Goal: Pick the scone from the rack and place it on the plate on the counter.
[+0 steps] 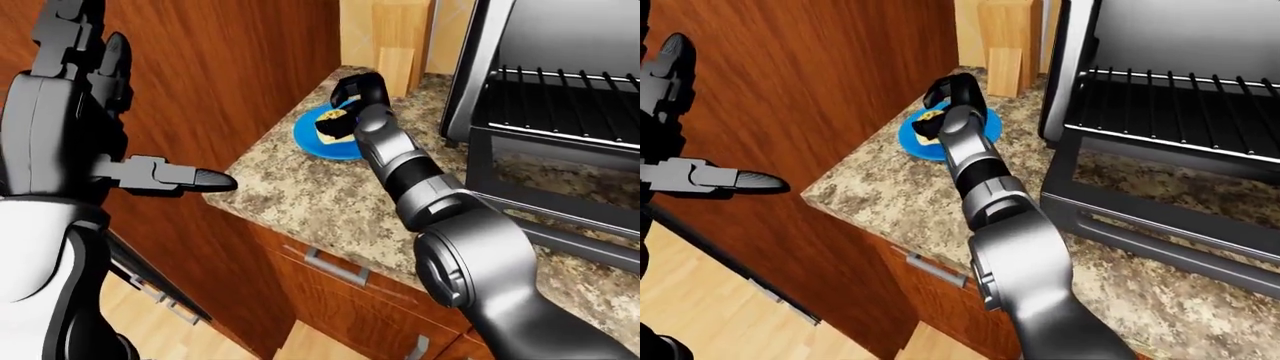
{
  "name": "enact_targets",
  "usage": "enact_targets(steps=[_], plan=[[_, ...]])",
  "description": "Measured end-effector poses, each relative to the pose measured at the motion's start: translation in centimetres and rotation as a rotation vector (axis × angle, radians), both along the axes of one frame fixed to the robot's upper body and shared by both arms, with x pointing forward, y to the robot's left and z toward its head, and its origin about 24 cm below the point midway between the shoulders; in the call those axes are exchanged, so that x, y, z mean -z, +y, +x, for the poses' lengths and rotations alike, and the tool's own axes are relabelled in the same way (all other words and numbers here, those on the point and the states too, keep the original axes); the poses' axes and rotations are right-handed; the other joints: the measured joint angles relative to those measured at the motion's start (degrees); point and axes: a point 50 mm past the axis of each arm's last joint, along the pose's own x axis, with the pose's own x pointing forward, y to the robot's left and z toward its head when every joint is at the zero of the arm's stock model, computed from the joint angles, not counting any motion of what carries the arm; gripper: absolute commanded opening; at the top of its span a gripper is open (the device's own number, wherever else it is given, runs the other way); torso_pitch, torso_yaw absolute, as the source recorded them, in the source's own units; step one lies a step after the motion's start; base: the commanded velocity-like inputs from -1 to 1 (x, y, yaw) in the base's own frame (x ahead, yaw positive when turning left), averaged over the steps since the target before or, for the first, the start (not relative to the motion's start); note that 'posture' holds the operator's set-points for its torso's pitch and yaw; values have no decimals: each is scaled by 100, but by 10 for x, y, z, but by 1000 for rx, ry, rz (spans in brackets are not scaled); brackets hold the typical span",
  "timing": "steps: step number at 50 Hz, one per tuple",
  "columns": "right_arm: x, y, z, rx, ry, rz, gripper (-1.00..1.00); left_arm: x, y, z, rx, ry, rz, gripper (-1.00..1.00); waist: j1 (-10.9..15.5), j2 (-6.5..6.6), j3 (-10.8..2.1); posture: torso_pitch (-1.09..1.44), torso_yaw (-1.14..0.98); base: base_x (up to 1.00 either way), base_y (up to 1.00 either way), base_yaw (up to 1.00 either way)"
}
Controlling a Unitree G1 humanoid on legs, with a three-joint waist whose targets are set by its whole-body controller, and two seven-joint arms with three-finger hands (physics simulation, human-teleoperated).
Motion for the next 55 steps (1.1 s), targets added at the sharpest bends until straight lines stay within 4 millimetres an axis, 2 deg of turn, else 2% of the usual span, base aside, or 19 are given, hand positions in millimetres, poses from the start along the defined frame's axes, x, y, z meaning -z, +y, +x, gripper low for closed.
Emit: enact_targets(steps=[11, 12, 14, 15, 28, 38, 43, 55], plan=[[-1, -7, 0, 100, -32, 0, -100, -3, -1, 2, 6, -7, 4, 100, 5, 5, -15, 0, 57, 0, 0, 0], [-1, -8, 0, 108, -32, 1, -62, -3, -1, 2, 6, -7, 4, 100, 6, 5, -15, 0, 57, 0, 0, 0], [0, -9, -1, 123, -31, -12, 63, -3, -1, 2, 5, -7, 4, 100, 7, 7, -15, 0, 57, 0, 0, 0], [0, -10, -1, 129, -30, -15, 100, -3, -1, 2, 4, -7, 3, 100, 7, 7, -16, 0, 57, 0, 0, 0], [-9, -10, 0, 141, -58, 2, 100, -3, 1, -3, -4, -11, 3, 100, 7, 10, -14, 0, 57, 0, 0, 0], [-34, -1, -1, 86, -119, 24, 100, -1, 0, -1, 2, -4, 3, 100, 2, 7, -3, 0, 57, 0, 0, 0], [-56, 8, -3, 32, -167, 41, 100, -2, -1, 2, 4, -1, 5, 100, -3, -2, 17, 0, 57, 0, 0, 0], [-130, 19, -26, -76, -341, 86, 100, -7, -4, 4, 14, -4, 11, 100, 10, -37, 55, 0, 57, 0, 0, 0]])
